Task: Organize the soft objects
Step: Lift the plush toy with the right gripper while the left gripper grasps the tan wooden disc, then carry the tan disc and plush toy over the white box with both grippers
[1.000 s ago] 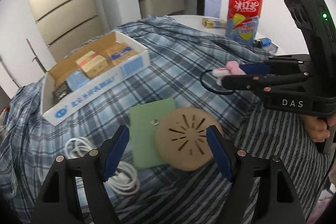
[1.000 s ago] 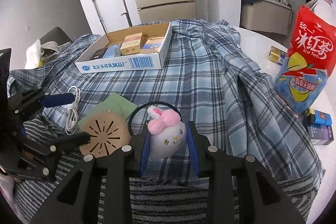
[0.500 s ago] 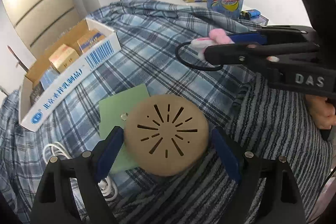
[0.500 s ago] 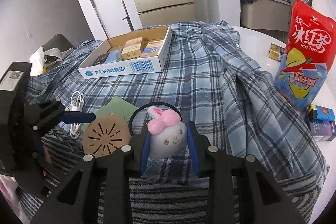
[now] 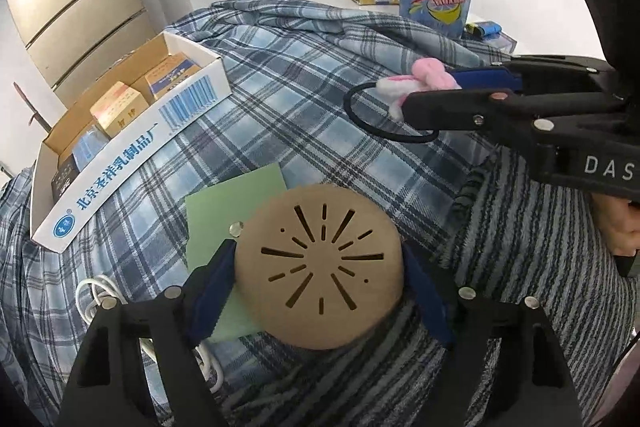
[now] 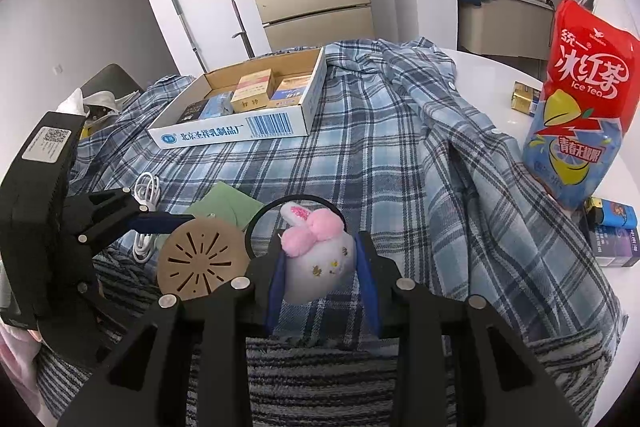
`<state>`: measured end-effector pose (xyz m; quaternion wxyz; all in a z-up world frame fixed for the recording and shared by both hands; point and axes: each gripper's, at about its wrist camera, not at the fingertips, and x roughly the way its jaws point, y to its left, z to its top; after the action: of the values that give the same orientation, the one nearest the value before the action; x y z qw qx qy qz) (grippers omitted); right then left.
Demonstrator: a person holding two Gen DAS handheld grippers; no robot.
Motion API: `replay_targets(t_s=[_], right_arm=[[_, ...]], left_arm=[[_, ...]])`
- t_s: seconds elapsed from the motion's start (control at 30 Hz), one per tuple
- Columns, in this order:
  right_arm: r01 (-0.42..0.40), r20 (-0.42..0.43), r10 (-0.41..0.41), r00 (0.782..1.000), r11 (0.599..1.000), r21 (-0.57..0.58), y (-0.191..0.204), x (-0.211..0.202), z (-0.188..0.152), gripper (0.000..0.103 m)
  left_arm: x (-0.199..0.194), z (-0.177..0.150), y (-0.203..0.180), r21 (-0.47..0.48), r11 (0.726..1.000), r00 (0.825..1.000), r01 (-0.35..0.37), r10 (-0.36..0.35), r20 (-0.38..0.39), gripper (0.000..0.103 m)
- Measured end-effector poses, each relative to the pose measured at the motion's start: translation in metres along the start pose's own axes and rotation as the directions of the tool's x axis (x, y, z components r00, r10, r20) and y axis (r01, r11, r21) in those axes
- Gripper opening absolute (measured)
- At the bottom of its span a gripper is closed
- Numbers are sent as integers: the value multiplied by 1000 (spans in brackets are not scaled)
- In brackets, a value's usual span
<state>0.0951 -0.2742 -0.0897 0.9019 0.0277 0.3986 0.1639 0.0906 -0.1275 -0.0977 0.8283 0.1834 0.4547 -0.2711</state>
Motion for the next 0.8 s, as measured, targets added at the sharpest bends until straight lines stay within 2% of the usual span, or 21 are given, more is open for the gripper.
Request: replay_targets(t_s=[0.17,0.27,0.37,0.43,0.6,0.8], right_arm=[[-11,48,11,999,1000,0,0,-9,-1,32],[-18,80,19,997,1000,-9,2,-14,-1,32],[-25,123,27,992,999,-21,4,-21,-1,32],[-30,150,34,988,999,-27,5,-26,-1,32],[-51,213,56,976,998,-28,5,-36,-1,33],[-65,265,75,961,997,-49,8,-45,-2,33]], left_arm=[[-21,-6,4,-33,999,993,-30,33,111,80],[-42,-12,10,-73,996,974,-42,57,218,80],[-65,-18,20,-140,989,939,-53,96,329,81],[-79,-23,29,-196,979,909,-52,127,396,81],[-104,-39,51,-323,945,841,-40,207,500,81],[-115,-46,53,-341,939,809,-50,239,538,81]])
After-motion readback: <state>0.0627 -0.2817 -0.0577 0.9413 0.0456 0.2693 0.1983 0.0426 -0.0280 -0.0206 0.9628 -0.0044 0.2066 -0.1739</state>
